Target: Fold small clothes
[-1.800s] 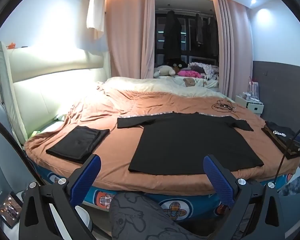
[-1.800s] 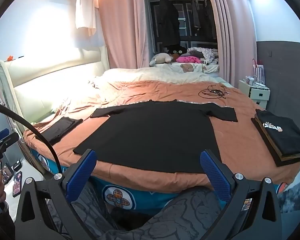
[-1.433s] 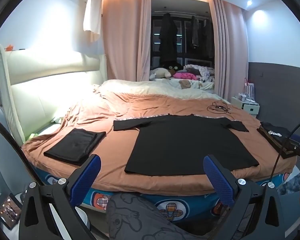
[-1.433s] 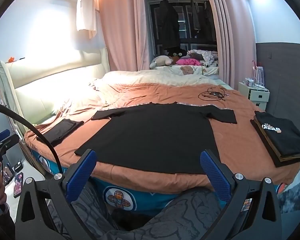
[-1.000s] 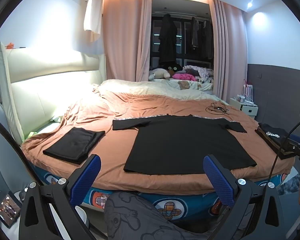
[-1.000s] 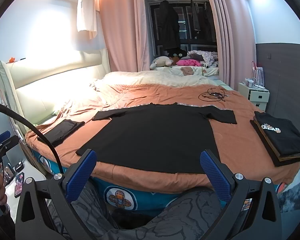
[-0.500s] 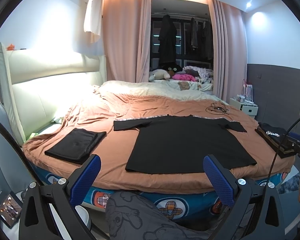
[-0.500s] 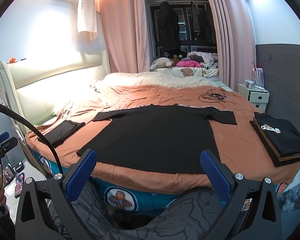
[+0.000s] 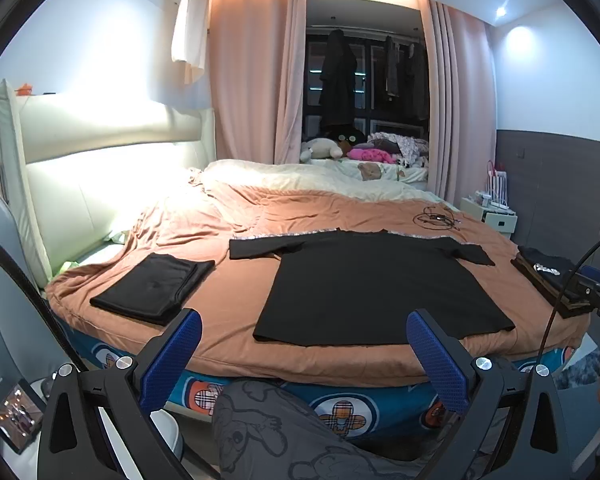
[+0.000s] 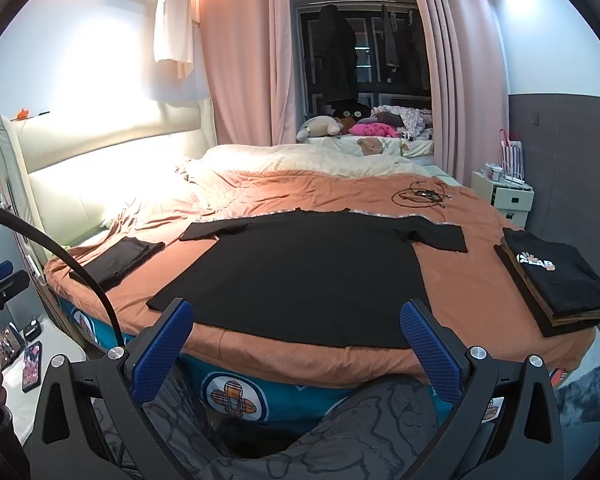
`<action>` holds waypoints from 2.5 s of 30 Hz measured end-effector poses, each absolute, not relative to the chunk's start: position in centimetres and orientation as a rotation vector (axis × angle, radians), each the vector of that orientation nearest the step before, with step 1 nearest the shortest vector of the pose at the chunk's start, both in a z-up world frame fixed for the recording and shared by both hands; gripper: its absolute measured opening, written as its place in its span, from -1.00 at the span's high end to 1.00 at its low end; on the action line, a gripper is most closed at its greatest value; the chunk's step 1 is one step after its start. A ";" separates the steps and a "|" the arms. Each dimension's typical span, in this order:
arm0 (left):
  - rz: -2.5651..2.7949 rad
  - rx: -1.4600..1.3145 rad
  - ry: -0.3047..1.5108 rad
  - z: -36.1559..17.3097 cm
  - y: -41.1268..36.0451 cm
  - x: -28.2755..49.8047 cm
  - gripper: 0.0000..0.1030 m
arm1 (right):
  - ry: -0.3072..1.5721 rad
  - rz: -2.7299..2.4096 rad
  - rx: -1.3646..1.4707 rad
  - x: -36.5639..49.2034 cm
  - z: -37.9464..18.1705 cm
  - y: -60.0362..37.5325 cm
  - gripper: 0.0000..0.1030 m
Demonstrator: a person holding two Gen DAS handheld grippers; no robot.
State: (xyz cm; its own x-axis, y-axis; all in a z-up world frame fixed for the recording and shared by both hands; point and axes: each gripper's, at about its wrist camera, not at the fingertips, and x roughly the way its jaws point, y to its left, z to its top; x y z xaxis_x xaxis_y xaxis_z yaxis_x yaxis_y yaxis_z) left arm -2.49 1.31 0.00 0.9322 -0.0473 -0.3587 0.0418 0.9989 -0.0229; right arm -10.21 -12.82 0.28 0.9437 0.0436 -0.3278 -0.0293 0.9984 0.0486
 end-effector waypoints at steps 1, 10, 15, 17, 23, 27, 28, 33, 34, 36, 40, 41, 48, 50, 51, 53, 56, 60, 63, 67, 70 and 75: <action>-0.045 -0.015 0.368 0.0 1.3 -2.5 -1.00 | 0.333 0.038 0.043 -10.2 0.4 -12.8 -1.00; -0.046 -0.022 0.364 -0.1 1.5 -2.6 -1.00 | 0.336 0.043 0.035 -10.3 0.1 -13.0 -1.00; -0.046 -0.026 0.362 -0.2 1.7 -2.6 -1.00 | 0.335 0.041 0.034 -10.2 0.1 -13.0 -1.00; -0.042 -0.025 0.364 -0.1 1.6 -2.6 -1.00 | 0.336 0.042 0.036 -10.2 0.1 -13.1 -1.00; -0.037 -0.033 0.369 -0.3 1.7 -2.5 -1.00 | 0.342 0.040 0.034 -10.1 0.0 -12.9 -1.00; -0.037 -0.032 0.370 -0.2 1.8 -2.5 -1.00 | 0.342 0.039 0.031 -10.0 0.1 -12.8 -1.00; -0.037 -0.033 0.370 -0.3 1.7 -2.5 -1.00 | 0.341 0.039 0.027 -10.0 0.1 -12.7 -1.00; -0.036 -0.038 0.378 -0.4 1.8 -2.1 -1.00 | 0.343 0.034 0.017 -9.4 0.2 -12.8 -1.00; -0.035 -0.036 0.383 -0.4 1.8 -1.9 -1.00 | 0.344 0.033 0.016 -9.2 0.2 -12.8 -1.00; -0.030 -0.034 0.389 -0.5 1.9 -1.4 -1.00 | 0.346 0.034 0.018 -8.8 0.3 -12.9 -1.00; -0.029 -0.036 0.401 -0.5 2.0 0.0 -1.00 | 0.352 0.056 0.027 -7.5 0.4 -13.0 -1.00; -0.028 -0.035 0.403 -0.5 2.1 0.4 -1.00 | 0.352 0.061 0.024 -7.0 0.5 -13.1 -1.00; -0.023 -0.038 0.420 -0.8 2.6 4.2 -1.00 | 0.366 0.066 0.019 -3.5 1.0 -14.0 -1.00; -0.017 -0.039 0.429 -0.9 2.9 5.5 -1.00 | 0.374 0.065 0.020 -2.4 1.0 -14.2 -1.00; -0.016 -0.038 0.432 -0.9 3.0 6.1 -1.00 | 0.381 0.066 0.023 -1.6 1.1 -14.3 -1.00; -0.017 -0.032 0.434 -0.8 3.3 7.5 -1.00 | 0.386 0.064 0.027 -0.3 1.1 -14.6 -1.00; -0.016 -0.034 0.438 -0.8 4.1 9.8 -1.00 | 0.401 0.070 0.045 1.8 1.3 -14.7 -1.00; 0.003 -0.043 0.456 -0.9 5.3 13.3 -1.00 | 0.421 0.072 0.053 4.7 1.2 -14.7 -1.00; 0.028 -0.051 0.472 -1.1 6.6 16.2 -1.00 | 0.440 0.088 0.070 7.6 1.5 -14.8 -1.00; 0.053 -0.078 0.486 -1.4 8.4 19.7 -0.98 | 0.463 0.106 0.074 11.6 1.7 -14.8 -1.00; 0.070 -0.081 0.508 -1.9 9.4 22.5 -0.88 | 0.473 0.117 0.075 14.0 1.7 -15.1 -1.00; 0.073 -0.096 0.570 -2.6 10.6 27.5 -0.63 | 0.502 0.133 0.085 18.4 1.8 -15.8 -1.00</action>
State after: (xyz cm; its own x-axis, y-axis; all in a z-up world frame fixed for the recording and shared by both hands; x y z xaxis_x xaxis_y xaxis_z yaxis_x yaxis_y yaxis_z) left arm 27.52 10.56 -2.58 0.8397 0.0424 -0.5414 -0.0957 0.9929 -0.0706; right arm 18.43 -15.83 1.79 0.8680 0.1479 -0.4740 -0.1064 0.9878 0.1134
